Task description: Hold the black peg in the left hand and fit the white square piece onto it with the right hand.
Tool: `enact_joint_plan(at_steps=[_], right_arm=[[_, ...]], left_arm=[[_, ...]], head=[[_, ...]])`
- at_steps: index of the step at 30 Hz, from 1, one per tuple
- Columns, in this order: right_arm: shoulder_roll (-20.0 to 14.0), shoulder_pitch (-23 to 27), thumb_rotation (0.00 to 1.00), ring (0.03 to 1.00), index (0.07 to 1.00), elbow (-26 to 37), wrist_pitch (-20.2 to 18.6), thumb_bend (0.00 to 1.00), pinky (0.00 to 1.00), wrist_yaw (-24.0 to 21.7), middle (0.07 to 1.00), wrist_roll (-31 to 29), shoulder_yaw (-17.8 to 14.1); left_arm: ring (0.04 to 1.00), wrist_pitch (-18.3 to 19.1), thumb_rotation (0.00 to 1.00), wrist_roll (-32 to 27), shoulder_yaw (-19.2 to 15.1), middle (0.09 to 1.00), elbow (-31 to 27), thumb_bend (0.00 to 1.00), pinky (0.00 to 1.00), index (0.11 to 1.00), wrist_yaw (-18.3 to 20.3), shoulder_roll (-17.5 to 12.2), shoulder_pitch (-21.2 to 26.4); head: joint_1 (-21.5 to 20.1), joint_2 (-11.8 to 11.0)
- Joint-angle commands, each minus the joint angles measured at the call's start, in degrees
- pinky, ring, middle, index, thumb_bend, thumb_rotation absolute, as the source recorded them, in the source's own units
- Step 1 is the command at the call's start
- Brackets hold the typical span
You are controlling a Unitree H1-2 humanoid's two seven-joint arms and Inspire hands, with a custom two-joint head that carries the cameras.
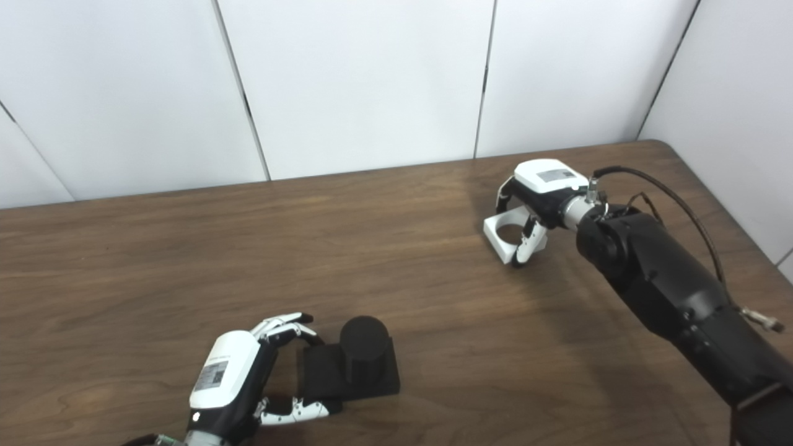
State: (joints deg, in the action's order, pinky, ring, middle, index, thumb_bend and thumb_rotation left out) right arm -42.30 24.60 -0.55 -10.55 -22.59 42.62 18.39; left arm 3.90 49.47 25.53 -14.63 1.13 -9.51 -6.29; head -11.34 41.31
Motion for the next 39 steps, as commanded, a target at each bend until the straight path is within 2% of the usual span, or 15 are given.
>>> enact_joint_plan(at_steps=[1,6,10,19,31,34,39], right_arm=[[-2.12,2.06,0.14,0.888,0.487,6.21,0.11,0.52,0.9,-1.62,0.789,-0.47,-2.37],[-1.5,1.01,0.13,0.891,0.486,18.72,-2.95,0.52,0.95,-9.3,0.791,-2.07,-4.2],[-0.43,1.93,0.13,0.895,0.486,25.78,-5.34,0.52,0.97,-15.21,0.795,-3.19,-4.7],[2.62,5.49,0.14,0.883,0.485,36.69,-8.45,0.52,0.93,-25.02,0.784,-4.54,-4.63],[7.2,8.11,0.14,0.892,0.485,44.53,-15.46,0.52,0.9,-32.64,0.785,-12.06,-3.92],[8.58,8.06,0.13,0.881,0.484,44.81,-16.05,0.52,0.84,-33.5,0.773,-12.38,-2.88],[10.65,6.79,0.13,0.891,0.484,44.16,-16.32,0.52,0.87,-35.19,0.779,-11.64,-2.32]], left_arm=[[0.82,0.48,0.05,-0.66,1.75,0.806,2.69,0.51,0.7,0.489,3.59,0.56,-0.42],[0.823,0.53,0.05,0.1,2.14,0.807,3.49,0.51,0.69,0.49,3.4,0.83,0.05],[0.821,0.58,0.05,0.39,2.34,0.804,3.91,0.5,0.69,0.489,3.08,1.18,0.24],[0.827,1.07,0.05,0.28,2.56,0.804,3.85,0.5,0.7,0.489,3.3,1.82,0.44],[0.823,1.11,0.05,0.9,3.01,0.805,4.59,0.5,0.7,0.489,3.26,2.37,1.11],[0.824,1.09,0.05,0.87,3.13,0.805,4.52,0.5,0.7,0.489,3.39,2.47,1.21],[0.823,1.24,0.05,1.11,3.14,0.803,4.43,0.5,0.7,0.489,3.22,2.74,1.12]], head=[[0.31,0.01],[0.8,-0.08],[1.11,0.01],[1.63,0.71],[2.23,1.7],[2.4,1.9],[2.5,2.32]])
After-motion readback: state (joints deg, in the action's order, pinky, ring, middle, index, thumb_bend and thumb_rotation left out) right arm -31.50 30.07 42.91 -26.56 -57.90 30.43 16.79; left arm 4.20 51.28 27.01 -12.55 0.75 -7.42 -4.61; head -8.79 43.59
